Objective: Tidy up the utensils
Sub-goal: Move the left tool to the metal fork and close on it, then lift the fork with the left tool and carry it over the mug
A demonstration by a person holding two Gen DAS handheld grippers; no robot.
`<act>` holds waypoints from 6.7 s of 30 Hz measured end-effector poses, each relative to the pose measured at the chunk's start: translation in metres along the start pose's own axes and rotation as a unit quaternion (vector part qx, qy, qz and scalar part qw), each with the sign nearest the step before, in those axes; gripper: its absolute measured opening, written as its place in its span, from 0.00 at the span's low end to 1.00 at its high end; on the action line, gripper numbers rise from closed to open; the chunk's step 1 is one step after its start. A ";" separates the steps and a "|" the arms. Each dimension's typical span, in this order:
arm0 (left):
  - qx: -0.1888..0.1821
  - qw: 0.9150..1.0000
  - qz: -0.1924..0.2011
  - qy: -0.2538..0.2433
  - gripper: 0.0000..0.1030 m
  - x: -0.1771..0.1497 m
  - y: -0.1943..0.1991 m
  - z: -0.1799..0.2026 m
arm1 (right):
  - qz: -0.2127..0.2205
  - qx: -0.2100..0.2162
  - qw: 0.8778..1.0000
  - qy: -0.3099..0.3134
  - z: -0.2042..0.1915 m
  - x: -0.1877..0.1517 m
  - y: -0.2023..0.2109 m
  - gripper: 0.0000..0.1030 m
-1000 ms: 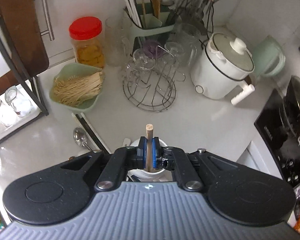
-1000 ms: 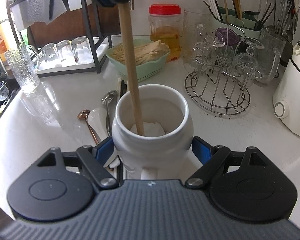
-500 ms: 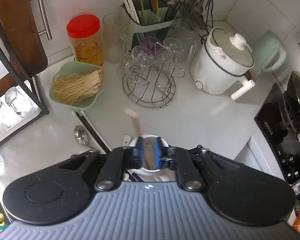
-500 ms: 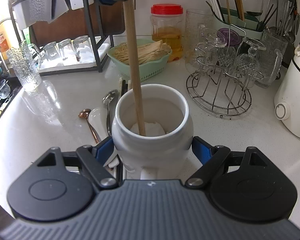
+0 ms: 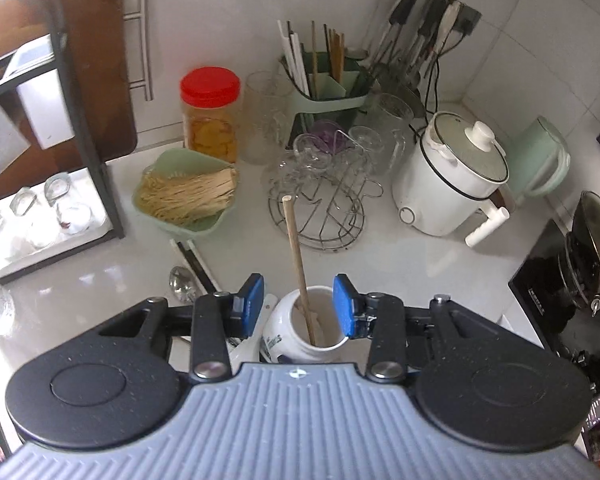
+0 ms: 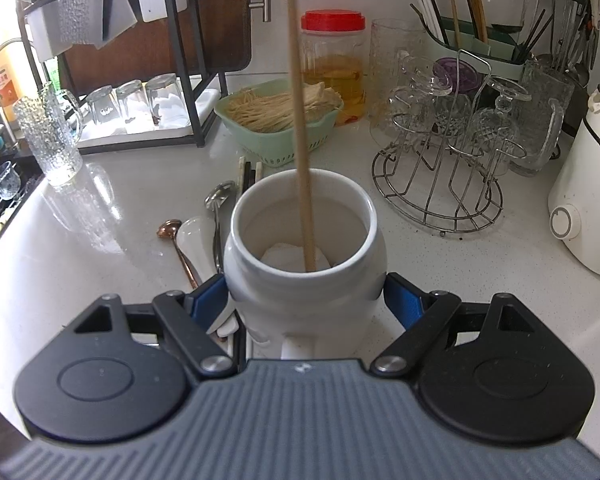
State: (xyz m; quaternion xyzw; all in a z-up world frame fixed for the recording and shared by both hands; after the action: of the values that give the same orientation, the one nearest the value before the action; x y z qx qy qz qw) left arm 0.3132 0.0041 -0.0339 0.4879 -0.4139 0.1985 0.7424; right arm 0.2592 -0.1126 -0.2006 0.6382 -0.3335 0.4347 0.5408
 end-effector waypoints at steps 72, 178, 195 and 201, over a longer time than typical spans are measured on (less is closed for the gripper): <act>0.123 0.933 0.069 0.332 0.29 -0.268 -0.006 -0.163 | -0.023 0.039 0.999 0.029 0.012 -0.005 0.012 0.84; -0.002 0.978 -0.062 -0.201 0.01 0.001 -0.003 0.044 | 0.025 -0.027 0.999 -0.005 -0.016 -0.012 0.019 0.84; -0.012 0.964 -0.131 -0.232 0.01 -0.039 -0.063 0.062 | 0.035 -0.025 0.999 -0.006 -0.015 -0.015 0.021 0.84; -0.012 0.966 -0.144 -0.214 0.01 -0.045 -0.072 0.059 | 0.036 -0.020 0.999 -0.005 -0.014 -0.015 0.021 0.84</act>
State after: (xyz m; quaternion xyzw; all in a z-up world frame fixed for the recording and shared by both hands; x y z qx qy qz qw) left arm 0.3124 -0.0755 -0.0996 0.5650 -0.4904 -0.0244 0.6631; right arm 0.2312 -0.1033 -0.2054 0.6167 -0.3675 0.4442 0.5360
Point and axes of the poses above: each gripper's, at about its wrist camera, not at the fingertips, and y roughly against the way its jaws point, z to its right, x to its top, the point moved 4 cm from there along -y, roughly the way its jaws point, and after that the axes turned 15 degrees about z, right-handed, at the moved point
